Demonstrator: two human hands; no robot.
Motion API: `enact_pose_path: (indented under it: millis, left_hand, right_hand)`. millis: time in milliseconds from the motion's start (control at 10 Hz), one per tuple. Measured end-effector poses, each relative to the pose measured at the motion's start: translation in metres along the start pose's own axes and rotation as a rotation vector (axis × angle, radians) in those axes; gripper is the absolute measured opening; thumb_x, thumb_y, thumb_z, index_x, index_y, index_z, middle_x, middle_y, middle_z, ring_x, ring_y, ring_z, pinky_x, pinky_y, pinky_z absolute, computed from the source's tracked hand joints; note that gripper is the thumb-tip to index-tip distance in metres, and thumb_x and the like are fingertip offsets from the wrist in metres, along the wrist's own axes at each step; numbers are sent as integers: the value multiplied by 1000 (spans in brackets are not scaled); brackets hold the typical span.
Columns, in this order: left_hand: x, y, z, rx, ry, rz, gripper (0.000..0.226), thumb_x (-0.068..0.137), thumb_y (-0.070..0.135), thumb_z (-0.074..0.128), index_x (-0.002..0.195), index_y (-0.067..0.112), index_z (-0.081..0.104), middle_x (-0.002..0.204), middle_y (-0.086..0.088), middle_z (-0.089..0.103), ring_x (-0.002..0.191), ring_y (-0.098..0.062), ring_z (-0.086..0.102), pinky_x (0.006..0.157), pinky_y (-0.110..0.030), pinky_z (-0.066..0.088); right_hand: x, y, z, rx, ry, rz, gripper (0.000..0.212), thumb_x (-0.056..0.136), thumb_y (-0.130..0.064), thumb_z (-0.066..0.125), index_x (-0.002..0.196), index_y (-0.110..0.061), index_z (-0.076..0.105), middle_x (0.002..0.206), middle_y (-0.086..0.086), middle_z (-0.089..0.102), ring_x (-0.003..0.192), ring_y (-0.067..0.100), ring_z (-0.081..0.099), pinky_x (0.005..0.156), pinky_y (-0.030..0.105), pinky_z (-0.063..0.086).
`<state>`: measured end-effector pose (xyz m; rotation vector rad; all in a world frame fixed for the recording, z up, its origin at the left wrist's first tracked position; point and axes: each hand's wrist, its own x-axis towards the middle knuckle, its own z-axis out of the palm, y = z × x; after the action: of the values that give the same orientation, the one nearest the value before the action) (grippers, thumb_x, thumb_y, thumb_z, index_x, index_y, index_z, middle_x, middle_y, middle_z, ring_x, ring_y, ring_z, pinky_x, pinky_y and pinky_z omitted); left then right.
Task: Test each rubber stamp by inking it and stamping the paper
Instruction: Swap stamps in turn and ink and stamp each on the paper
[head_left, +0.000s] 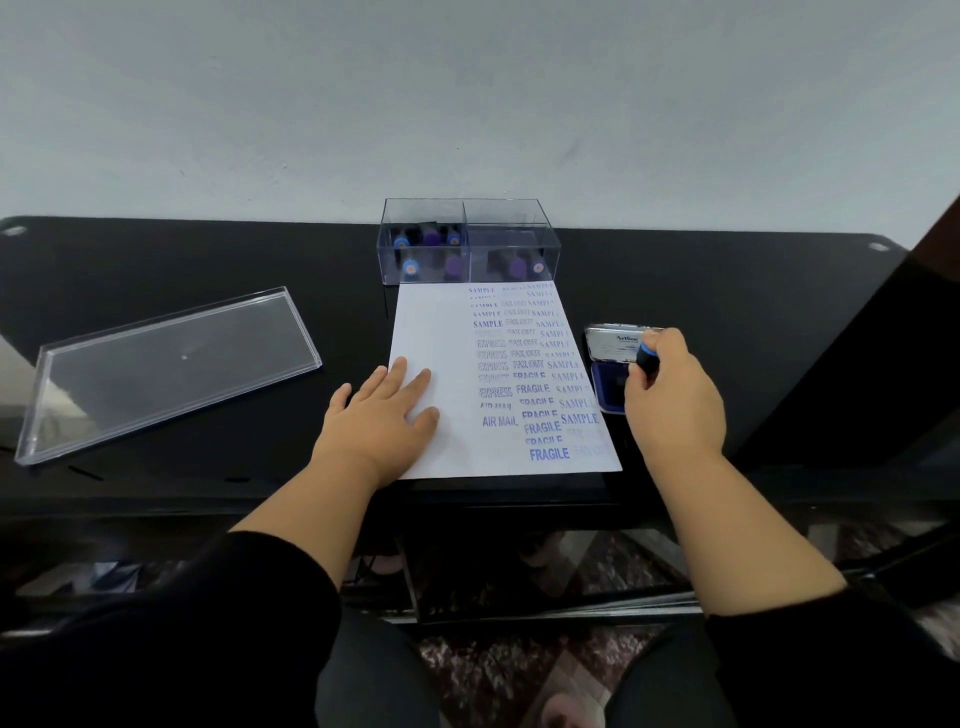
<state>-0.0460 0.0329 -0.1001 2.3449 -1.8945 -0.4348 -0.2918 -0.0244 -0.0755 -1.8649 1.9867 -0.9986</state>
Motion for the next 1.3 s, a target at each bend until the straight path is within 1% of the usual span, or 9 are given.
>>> enact_pose_path:
  millis: [100,200,300,400,500,600,700,900,1300]
  left_hand:
    - [-1,0,0,3,-1,1,52,100,46,21,150,40,7,159,12,-7,146,-6,-6,118,-35,-8]
    - [0,0,0,-3,2,2,52,100,46,22,150,40,8,159,13,-6,146,-5,-5,118,-35,-8]
    - [1,0,0,-3,6,3,52,100,46,22,150,40,8,159,13,-6,146,-5,-5,118,-35,-8]
    - [1,0,1,2,6,5,52,100,46,21,150,39,8,159,13,-6,146,-5,-6,118,-35,-8]
    - [1,-1,1,4,14,6,52,100,46,21,150,40,8,159,13,-6,146,-5,-6,118,-35,-8]
    - [1,0,1,4,19,5,52,100,46,22,150,40,9,159,13,-5,146,-5,-5,117,-35,-8]
    - [2,0,1,7,18,10,52,100,46,21,150,39,9,159,12,-5,146,-6,-5,118,-35,-7]
    - [2,-1,1,14,14,7,52,100,45,21,150,39,8,159,12,-6,146,-6,-5,118,-36,-7]
    - [3,-2,1,18,9,8,52,100,46,21,150,39,8,159,11,-7,146,-7,-6,117,-36,-7]
  right_hand:
    - [0,0,-1,13,-7,11,22,94,-14,48,115,-21,50,99,2,56,75,18,45,59,29,33]
    - [0,-2,-3,46,-7,16,22,94,-15,49,115,-22,49,111,2,59,79,16,45,62,29,35]
    - [-2,-7,-4,70,0,-16,19,94,-17,50,113,-21,49,116,-1,59,80,16,47,64,30,38]
    - [-8,-14,-3,99,-24,-61,20,94,-18,52,113,-20,51,105,-2,61,77,14,49,63,28,38]
    - [-17,-23,2,112,-92,-89,24,93,-22,53,117,-22,52,99,-2,62,78,14,52,63,28,38]
    - [-28,-32,8,128,-146,-148,28,93,-24,55,120,-22,51,112,-8,61,86,13,55,67,27,39]
    - [-38,-40,13,138,-197,-209,27,92,-24,56,119,-21,52,117,-10,59,89,12,57,68,26,42]
    - [-50,-48,21,100,-274,-272,26,91,-28,57,117,-26,53,113,-13,61,94,11,60,69,24,40]
    - [-59,-51,25,68,-343,-328,26,92,-27,55,118,-25,53,119,-12,60,98,13,60,80,32,48]
